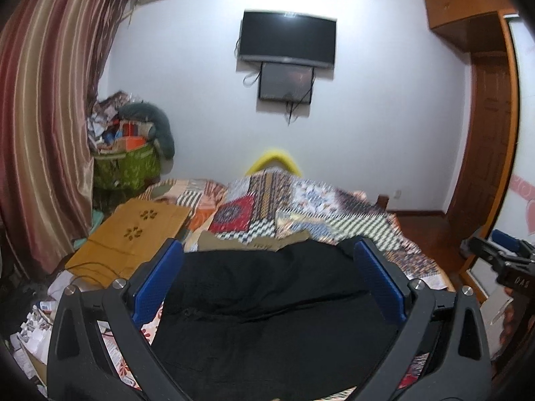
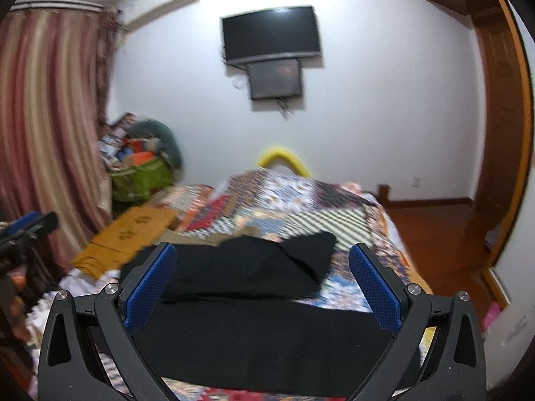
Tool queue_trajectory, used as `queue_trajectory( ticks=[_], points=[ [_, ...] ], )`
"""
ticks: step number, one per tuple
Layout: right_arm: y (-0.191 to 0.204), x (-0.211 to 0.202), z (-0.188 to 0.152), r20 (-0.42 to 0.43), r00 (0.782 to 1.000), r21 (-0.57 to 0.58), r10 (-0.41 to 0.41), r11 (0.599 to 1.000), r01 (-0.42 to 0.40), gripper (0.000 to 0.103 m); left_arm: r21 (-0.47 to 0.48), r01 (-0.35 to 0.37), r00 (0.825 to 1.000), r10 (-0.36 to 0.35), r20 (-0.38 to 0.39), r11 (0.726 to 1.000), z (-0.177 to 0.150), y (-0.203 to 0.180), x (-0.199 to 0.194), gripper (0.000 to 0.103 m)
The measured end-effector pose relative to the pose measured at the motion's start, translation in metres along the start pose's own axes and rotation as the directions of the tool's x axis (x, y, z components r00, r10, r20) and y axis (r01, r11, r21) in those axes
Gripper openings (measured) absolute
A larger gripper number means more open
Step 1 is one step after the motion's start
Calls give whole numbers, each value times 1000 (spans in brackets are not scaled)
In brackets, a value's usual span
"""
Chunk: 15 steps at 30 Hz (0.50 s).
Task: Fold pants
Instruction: 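Lower both grippers onto the black pants waistband and close them while gripping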
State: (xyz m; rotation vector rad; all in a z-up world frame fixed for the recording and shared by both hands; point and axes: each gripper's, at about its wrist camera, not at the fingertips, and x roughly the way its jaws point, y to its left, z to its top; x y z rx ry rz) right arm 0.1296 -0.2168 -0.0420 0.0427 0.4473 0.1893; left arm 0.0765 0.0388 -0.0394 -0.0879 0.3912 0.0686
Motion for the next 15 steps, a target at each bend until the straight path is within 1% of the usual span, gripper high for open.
queue_trajectory(
  ticks=[2,6,9,12,15],
  points=[
    [-15,17,-3,-44,999,10,-23,1000,23,103,-10,-20,999,19,-37,1000,-2,9,22,103],
    [-34,42,-6,-96,994,14,-58,998,60,103,-55,-47,995,42,-94,997,-4,31,59,103],
    [-46,59,-9,-123,989,24,-82,996,86,103,-61,-75,990,67,-124,995,-4,49,87,96],
    [-56,83,-13,-161,982,23,-100,994,105,102,-55,-101,983,92,-159,993,-3,64,115,93],
    [-61,102,-14,-192,975,5,-110,994,113,95,-50,-122,974,110,-198,991,-3,80,145,90]
  ],
)
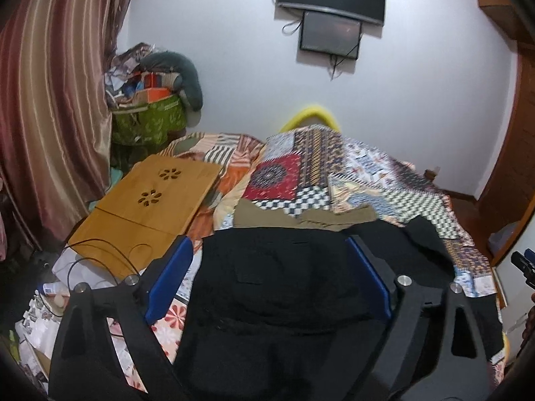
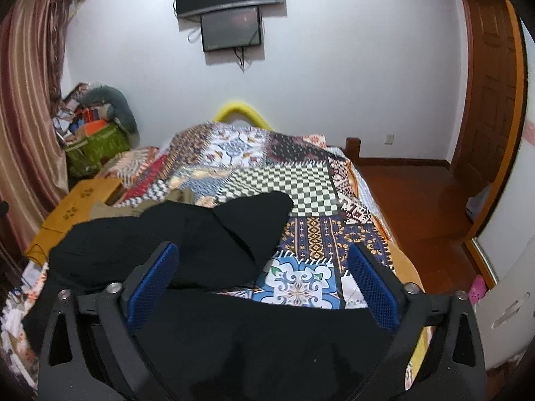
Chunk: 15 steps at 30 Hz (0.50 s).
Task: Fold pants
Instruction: 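Lower both grippers onto the black pants waistband and close them while gripping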
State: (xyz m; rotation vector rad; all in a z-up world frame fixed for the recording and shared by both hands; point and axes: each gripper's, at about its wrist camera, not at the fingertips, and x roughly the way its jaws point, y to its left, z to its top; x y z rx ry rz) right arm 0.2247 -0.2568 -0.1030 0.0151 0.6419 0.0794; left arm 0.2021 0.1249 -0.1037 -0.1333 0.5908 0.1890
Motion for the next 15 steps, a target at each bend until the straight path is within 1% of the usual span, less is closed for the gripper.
queue_trajectory(
  ticks=[2,6,11,15],
  points=[
    [-1,17,4,-26,1000,-18,-6,1000,6,95,12,-13,1000,13,-26,1000,3,6,18,89],
    [-1,37,12,-41,999,-47,-10,999,8,95,52,-65,995,69,-76,997,8,16,57,84],
    [3,78,31,-68,998,-85,17,996,-23,94,42,-70,985,75,-156,997,10,33,109,82],
    [14,119,35,-114,993,-139,21,990,-37,94,45,-73,970,82,-229,996,5,41,148,74]
  ],
)
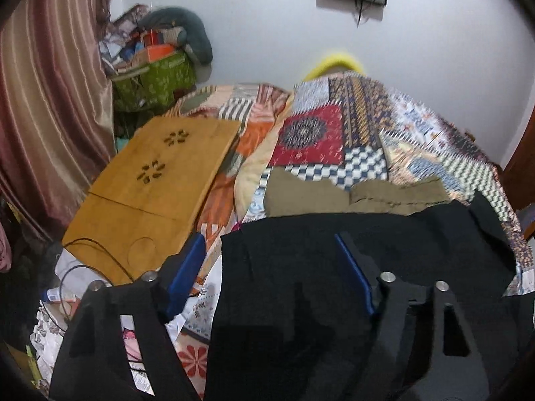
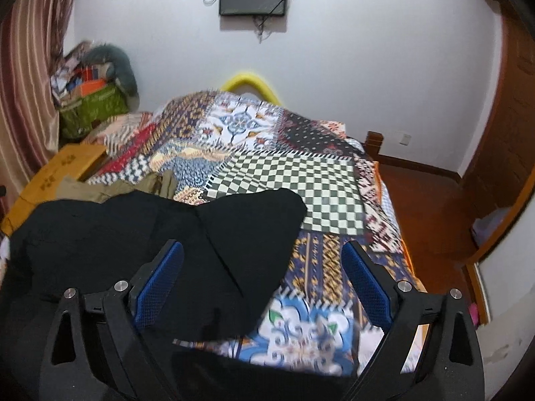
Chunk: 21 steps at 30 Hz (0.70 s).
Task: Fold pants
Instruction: 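Lower both grippers onto the black pants waistband and close them while gripping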
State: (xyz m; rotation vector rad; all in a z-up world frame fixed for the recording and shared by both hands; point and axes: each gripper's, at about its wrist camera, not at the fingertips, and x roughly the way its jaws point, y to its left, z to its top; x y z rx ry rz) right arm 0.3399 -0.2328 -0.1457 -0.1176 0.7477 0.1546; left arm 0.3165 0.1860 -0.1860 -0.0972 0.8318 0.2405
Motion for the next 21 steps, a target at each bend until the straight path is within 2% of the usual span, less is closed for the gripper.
queue_trajectory(
  ticks=[6,11,15,17,18,20,21],
  points=[
    [15,52,5,-97,995,-77,29,996,-37,88,15,-12,996,13,-88,1000,-5,5,50,73],
    [25,94,7,-195,979,-120,54,990,-78,83,11,-2,988,4,-153,1000,-12,9,81,73],
    [31,123,0,-300,954,-160,26,984,-77,63,20,-6,983,10,-186,1000,-19,9,97,73],
    [29,130,-2,-311,950,-153,29,985,-80,63,16,-4,982,7,-190,1000,-20,9,101,73],
    [28,131,-2,-309,950,-147,32,986,-81,62,12,1,981,2,-192,1000,-20,9,102,69],
    [25,131,0,-305,952,-135,34,988,-79,49,-1,19,979,-19,-204,1000,-20,10,105,62],
    [24,131,1,-307,951,-123,46,988,-88,36,-8,27,977,-28,-209,1000,-20,11,107,55]
  ],
)
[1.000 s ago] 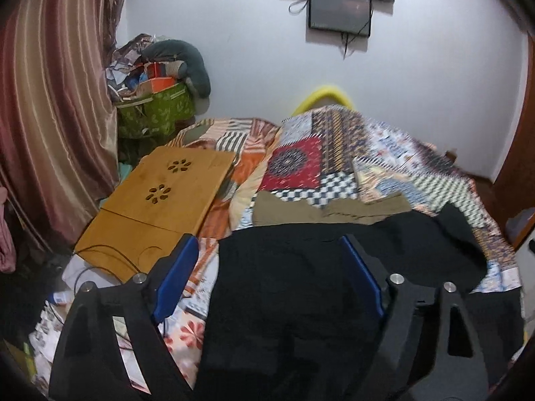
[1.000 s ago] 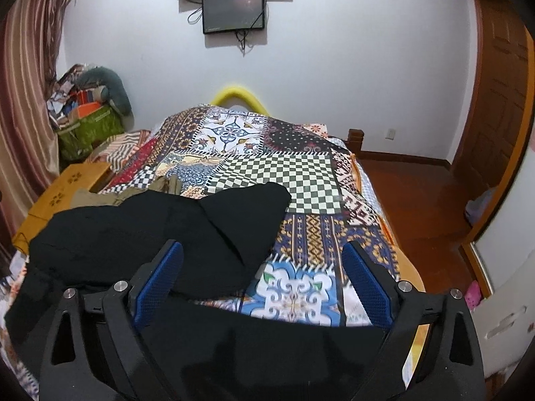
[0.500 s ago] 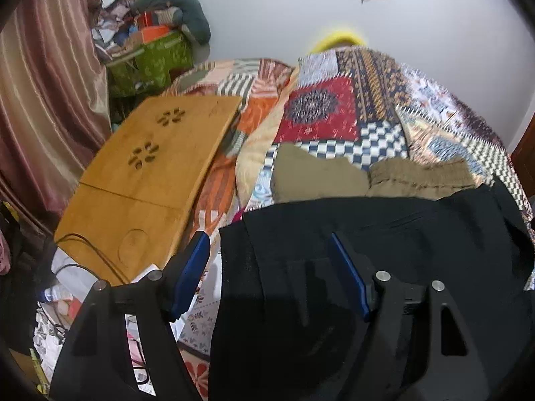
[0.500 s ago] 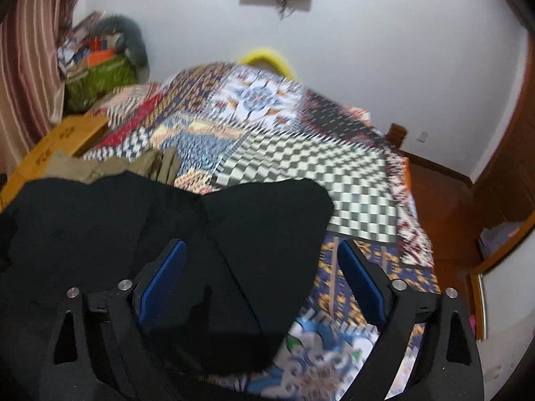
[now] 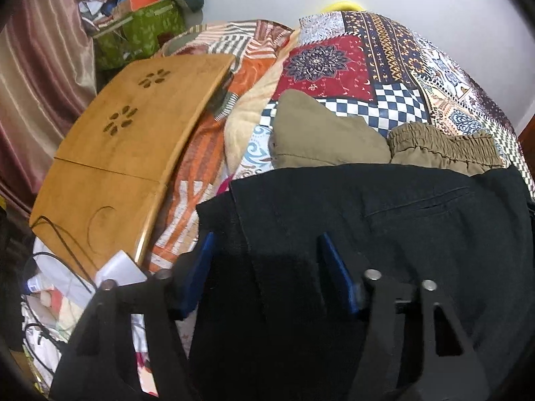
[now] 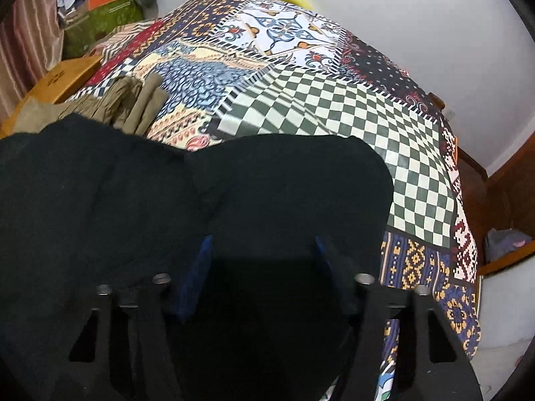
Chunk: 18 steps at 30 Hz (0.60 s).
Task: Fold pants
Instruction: 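Lower both grippers onto the black pants waistband and close them while gripping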
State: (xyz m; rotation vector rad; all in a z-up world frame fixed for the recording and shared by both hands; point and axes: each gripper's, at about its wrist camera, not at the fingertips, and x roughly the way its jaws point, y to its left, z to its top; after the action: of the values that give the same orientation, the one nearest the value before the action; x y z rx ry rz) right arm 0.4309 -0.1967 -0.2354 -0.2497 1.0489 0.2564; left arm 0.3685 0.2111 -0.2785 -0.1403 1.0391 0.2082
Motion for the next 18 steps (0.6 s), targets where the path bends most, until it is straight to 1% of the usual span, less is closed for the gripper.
queue_trajectory(
  ticks=[1,3,4,5,6,8,12,16,18],
  points=[
    [-2,-1,2,0,1000,16,22,1000,-22,25,-3,4,1000,-4,-3,1000,0,-1,1,52],
    [-8,-5,2,9,998,44,68,997,-69,15,7,-8,1000,8,0,1000,1,-2,0,43],
    [-8,-8,2,18,998,47,68,997,-69,12,16,-11,1000,11,2,1000,1,-4,-1,40],
    [-9,-11,2,29,997,50,65,997,-66,11,32,-9,1000,9,2,999,1,-6,-3,32],
    [-9,-16,1,44,998,50,49,997,-51,9,44,-13,1000,12,1,999,1,-6,-5,27],
    [-16,-27,-5,70,997,61,25,998,-29,7,60,-19,1000,18,8,998,1,-7,-10,23],
    [-47,-51,-21,107,994,137,4,990,-19,6,48,-17,1000,16,22,999,3,-4,-21,20],
    [-79,-76,-54,115,993,234,-20,972,-7,6,63,-33,999,30,44,997,0,-7,-34,20],
    [-93,-85,-72,116,993,274,-1,961,-31,6,77,-39,998,36,51,996,-4,-9,-40,20]
  ],
)
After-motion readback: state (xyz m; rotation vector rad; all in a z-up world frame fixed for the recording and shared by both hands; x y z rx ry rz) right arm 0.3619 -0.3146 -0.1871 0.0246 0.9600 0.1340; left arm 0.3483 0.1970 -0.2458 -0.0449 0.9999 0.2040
